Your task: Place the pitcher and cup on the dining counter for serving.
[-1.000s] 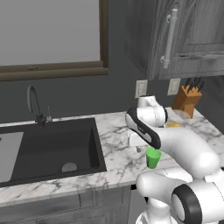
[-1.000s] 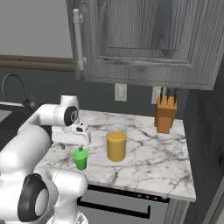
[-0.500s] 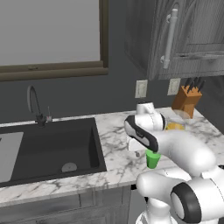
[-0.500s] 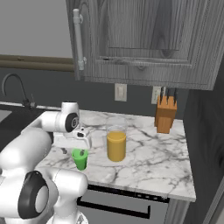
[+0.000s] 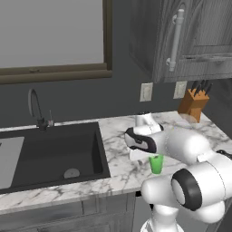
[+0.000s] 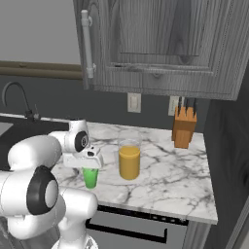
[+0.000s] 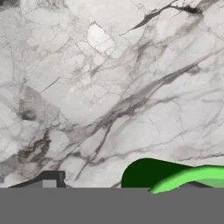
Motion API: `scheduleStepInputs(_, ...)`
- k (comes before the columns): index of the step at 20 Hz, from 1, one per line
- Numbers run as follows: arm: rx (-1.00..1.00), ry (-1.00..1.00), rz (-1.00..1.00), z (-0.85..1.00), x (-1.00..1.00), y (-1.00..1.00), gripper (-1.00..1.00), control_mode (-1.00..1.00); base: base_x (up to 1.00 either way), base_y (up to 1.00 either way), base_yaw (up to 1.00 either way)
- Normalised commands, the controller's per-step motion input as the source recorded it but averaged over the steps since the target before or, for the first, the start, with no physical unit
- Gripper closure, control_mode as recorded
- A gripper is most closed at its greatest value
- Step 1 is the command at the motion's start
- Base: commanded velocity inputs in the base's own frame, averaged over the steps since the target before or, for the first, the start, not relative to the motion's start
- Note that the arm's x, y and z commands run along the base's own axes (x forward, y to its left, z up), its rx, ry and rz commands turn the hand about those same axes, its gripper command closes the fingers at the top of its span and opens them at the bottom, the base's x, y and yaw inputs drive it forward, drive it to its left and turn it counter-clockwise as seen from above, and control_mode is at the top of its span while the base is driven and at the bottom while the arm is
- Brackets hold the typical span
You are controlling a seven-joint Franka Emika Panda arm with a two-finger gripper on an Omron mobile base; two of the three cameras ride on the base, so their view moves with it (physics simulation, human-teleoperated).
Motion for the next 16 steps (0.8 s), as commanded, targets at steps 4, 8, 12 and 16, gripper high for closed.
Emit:
scheduleStepInputs(4, 0.00, 0.00, 0.00, -0.15, 0.05, 0.00, 1.00, -1.00, 0.00, 0.00, 0.00)
scheduleStepInputs(8, 0.00, 0.00, 0.00, 0.00, 0.00, 0.00, 1.00, -1.00, 0.00, 0.00, 0.00)
scheduleStepInputs(12, 0.00, -0.03, 0.03, 0.01, -0.13, 0.00, 1.00, -1.00, 0.00, 0.00, 0.00)
scheduleStepInputs(16, 0.00, -0.16, 0.08, 0.22, -0.30, 0.00, 1.00, -1.00, 0.00, 0.00, 0.00)
